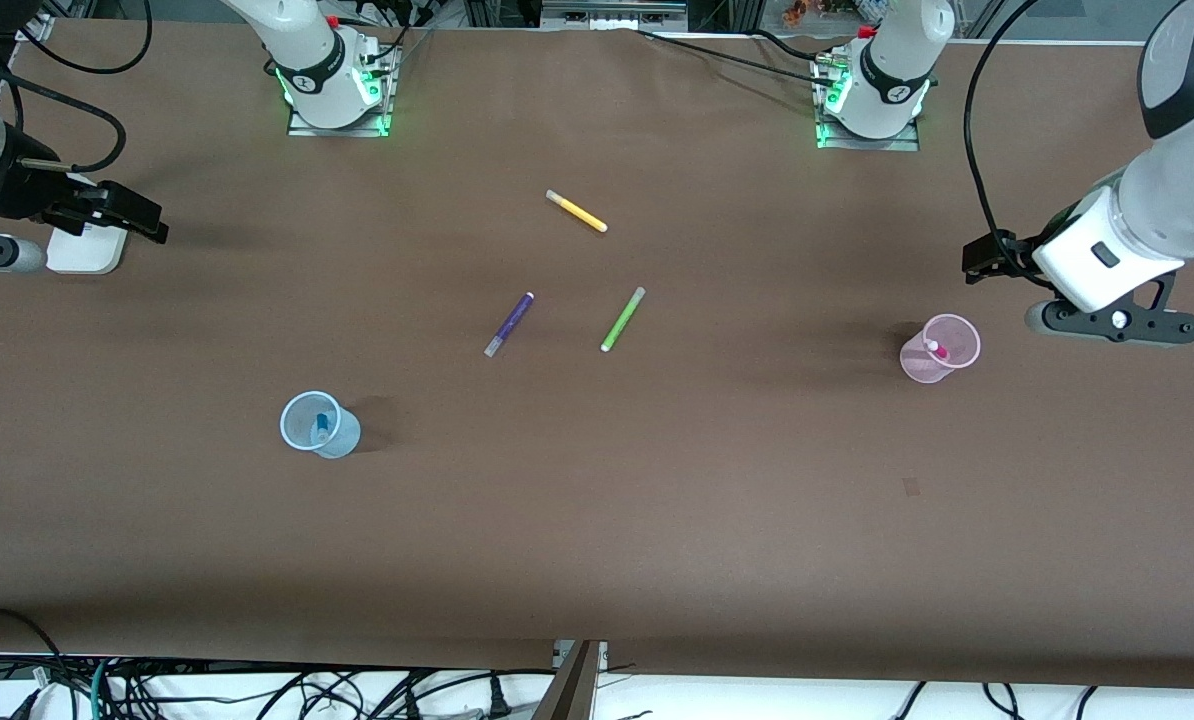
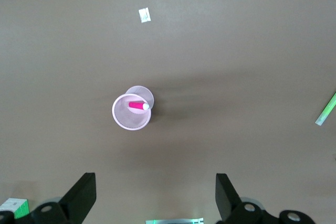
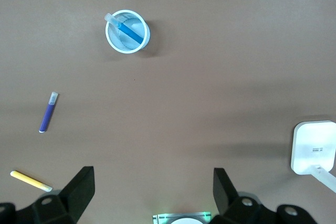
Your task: Place pink and blue markers in matching cups
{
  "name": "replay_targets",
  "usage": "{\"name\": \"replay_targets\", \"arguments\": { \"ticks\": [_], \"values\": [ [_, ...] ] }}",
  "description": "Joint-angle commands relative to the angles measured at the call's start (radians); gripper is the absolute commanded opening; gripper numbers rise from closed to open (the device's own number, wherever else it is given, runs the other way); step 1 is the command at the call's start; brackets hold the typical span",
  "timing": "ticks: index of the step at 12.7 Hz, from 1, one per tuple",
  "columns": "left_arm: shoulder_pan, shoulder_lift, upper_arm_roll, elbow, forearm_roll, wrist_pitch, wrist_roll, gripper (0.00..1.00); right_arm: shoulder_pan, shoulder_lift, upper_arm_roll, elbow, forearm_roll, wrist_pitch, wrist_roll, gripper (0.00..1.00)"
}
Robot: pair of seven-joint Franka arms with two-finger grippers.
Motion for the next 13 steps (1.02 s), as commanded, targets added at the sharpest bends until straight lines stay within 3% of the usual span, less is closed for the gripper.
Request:
{"name": "replay_targets", "arguments": {
  "ticks": [1,3,5,8,13],
  "values": [
    [-0.016,-0.118,0.031,-0.15,-0.013,0.075,0.026,1.0,-0.004,0.012,0.003,0.024,-0.016,-0.023,0.011,1.0],
    [-0.016,-0.195,0.031,-0.267,-0.016,0.166,0.024,1.0,-0.005,0.013,0.003,0.027,-0.016,-0.023,0.01,1.0],
    [-0.017,-0.244,0.031,-0.308,-0.036,0.168,0.021,1.0,-0.004,0.013,0.003,0.024,-0.016,-0.019,0.01,1.0],
    [-0.034,-0.264,0.034,-0.306,-0.038,0.134,0.02,1.0,0.001,0.015,0.003,0.024,-0.016,-0.016,0.01,1.0],
    [0.001,-0.204,0.032,-0.26,-0.047,0.105,0.024,1.0,0.001,0.015,0.004,0.027,-0.016,-0.014,0.008,1.0]
  ]
}}
